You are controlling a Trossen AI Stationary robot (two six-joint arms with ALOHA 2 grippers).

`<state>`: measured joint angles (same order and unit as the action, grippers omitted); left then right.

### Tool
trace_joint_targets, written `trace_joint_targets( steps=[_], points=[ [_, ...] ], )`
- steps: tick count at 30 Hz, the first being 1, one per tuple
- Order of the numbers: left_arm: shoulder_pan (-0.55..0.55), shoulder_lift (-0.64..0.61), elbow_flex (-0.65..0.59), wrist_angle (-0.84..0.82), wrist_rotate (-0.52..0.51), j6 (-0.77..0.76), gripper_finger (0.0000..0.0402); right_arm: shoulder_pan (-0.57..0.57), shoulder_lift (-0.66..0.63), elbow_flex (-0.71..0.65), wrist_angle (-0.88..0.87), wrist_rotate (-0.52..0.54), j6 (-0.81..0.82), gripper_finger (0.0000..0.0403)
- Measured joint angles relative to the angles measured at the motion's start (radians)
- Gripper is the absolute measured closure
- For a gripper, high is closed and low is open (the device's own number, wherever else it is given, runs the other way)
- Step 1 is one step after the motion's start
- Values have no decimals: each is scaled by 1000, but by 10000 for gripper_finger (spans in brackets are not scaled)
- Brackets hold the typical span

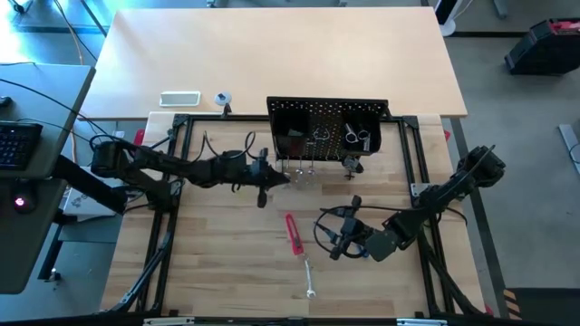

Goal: Hang tools onto peg board
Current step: Hang the wrench on the peg board

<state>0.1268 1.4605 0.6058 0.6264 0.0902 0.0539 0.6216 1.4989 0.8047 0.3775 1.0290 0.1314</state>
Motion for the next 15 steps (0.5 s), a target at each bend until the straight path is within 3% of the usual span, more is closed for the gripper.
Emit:
trace_joint_targets(
  steps=[15],
  points=[
    [30, -7, 45, -41, 5, 4, 401, 0, 0, 0, -39, -10, 30, 217]
  ],
)
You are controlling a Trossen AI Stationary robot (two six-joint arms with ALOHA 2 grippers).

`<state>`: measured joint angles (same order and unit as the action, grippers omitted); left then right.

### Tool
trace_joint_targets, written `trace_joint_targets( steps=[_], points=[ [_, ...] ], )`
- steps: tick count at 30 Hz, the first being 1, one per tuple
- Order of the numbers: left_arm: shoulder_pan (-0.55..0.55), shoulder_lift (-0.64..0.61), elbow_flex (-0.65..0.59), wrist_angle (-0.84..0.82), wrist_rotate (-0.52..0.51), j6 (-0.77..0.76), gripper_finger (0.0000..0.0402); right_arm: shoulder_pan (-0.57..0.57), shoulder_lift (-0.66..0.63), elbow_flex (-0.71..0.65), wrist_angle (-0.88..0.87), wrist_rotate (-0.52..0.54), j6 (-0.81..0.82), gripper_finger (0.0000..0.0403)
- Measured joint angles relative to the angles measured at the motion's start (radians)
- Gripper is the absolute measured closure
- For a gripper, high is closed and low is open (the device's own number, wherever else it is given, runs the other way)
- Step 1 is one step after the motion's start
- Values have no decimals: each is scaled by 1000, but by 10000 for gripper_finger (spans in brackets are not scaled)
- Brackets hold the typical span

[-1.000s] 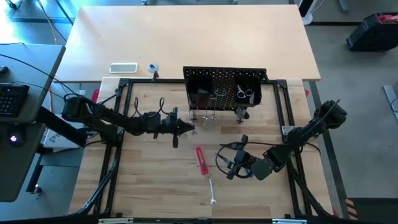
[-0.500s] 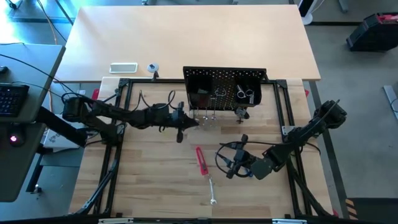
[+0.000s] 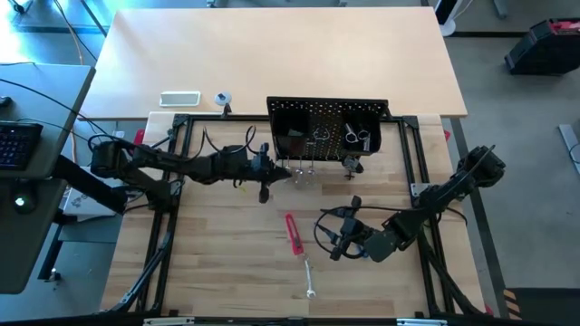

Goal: Hang tools onto peg board
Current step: Hang the wrench on the peg board

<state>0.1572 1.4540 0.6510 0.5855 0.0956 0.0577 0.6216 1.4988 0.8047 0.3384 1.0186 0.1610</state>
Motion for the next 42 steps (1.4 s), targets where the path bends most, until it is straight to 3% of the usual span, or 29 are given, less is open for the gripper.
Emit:
trace_joint_targets(
  steps=[21, 35, 42],
  points=[
    [89, 0, 1, 21, -2, -50, 399, 0, 0, 0, -9, -5, 19, 217],
    [124, 0, 2, 17, -7, -93, 338, 0, 0, 0, -6, -5, 23, 217],
    [124, 0, 2, -33, -71, -99, 294, 0, 0, 0, -6, -5, 26, 217]
  ],
)
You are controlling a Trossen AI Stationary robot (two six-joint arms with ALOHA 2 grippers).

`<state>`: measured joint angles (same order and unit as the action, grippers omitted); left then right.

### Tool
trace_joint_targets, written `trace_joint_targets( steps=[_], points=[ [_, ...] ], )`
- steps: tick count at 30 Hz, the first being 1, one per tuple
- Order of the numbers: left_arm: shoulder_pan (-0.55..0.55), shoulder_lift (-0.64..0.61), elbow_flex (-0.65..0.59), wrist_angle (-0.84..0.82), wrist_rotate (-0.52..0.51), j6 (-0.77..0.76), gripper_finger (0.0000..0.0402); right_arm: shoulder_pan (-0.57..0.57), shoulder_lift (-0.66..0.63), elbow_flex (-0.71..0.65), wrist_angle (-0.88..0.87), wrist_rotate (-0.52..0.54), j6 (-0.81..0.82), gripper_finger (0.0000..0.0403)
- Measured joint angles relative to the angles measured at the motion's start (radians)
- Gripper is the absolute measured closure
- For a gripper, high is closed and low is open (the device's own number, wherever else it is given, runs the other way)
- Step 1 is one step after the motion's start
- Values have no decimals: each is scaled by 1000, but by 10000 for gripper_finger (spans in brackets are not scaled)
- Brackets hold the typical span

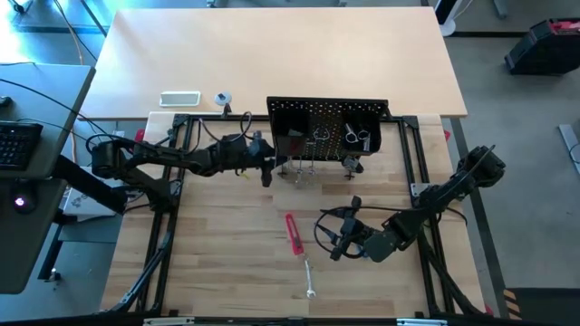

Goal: Hang tools onto peg board
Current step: Hang the wrench on the peg board

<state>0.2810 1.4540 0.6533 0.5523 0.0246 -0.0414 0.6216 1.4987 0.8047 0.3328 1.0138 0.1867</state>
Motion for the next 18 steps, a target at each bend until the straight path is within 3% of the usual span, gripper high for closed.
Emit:
trace_joint_targets(
  steps=[8, 12, 18],
  points=[
    [0, 0, 0, -157, -12, -6, 252, 16, 0, 0, -4, -14, 1, 217],
    [-11, 0, -1, -252, 3, -11, 245, 40, 0, 0, -80, -32, 79, 217],
    [-76, 1, -2, -375, 39, -44, 245, 55, 11, 0, -233, -279, 318, 217]
  ],
)
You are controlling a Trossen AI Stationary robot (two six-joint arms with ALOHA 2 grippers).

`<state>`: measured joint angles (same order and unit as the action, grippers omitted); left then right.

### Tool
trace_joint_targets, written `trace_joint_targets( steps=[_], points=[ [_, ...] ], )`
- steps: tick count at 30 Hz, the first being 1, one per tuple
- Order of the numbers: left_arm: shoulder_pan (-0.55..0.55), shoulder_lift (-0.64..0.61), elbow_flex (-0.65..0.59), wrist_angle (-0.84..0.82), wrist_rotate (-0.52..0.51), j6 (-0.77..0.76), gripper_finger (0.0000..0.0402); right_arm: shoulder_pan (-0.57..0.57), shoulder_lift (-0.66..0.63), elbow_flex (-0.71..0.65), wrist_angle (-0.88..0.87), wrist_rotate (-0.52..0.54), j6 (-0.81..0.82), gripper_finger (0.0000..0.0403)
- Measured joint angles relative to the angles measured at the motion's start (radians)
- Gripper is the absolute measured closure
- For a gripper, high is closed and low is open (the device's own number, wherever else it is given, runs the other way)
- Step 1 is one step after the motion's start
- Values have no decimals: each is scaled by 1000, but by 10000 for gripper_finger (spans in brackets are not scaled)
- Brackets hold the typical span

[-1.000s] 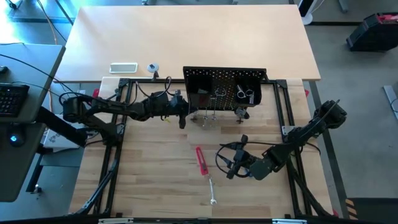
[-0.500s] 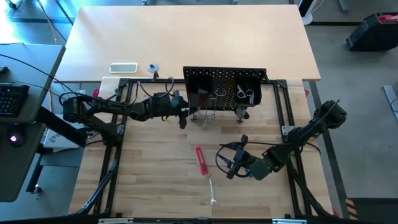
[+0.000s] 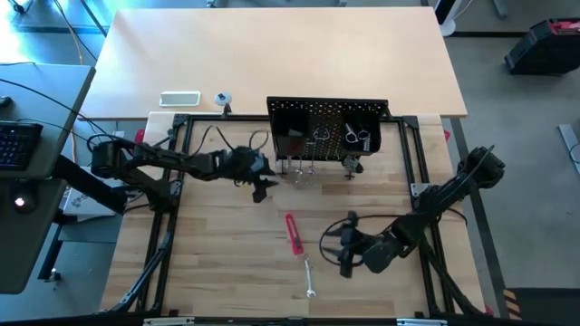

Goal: Hang tools onto peg board
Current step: Hang the wrench on the peg board

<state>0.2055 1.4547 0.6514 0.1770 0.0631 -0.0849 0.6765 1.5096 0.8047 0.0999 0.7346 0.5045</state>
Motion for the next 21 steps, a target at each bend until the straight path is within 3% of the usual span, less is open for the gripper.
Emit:
trace_joint_targets(
  steps=[6, 9, 13, 21],
  points=[
    [-192, 1, 0, 26, 90, 58, 245, 26, 129, 0, 92, -180, 64, 217],
    [-331, 16, 0, 114, 135, 167, 245, 32, 215, 0, 184, -238, 64, 217],
    [-478, 78, 4, 290, 112, 294, 245, 31, 302, 0, 280, -262, 78, 217],
    [-533, 290, 184, 204, 59, 409, 245, 45, 332, 0, 323, -276, 147, 217]
  ],
)
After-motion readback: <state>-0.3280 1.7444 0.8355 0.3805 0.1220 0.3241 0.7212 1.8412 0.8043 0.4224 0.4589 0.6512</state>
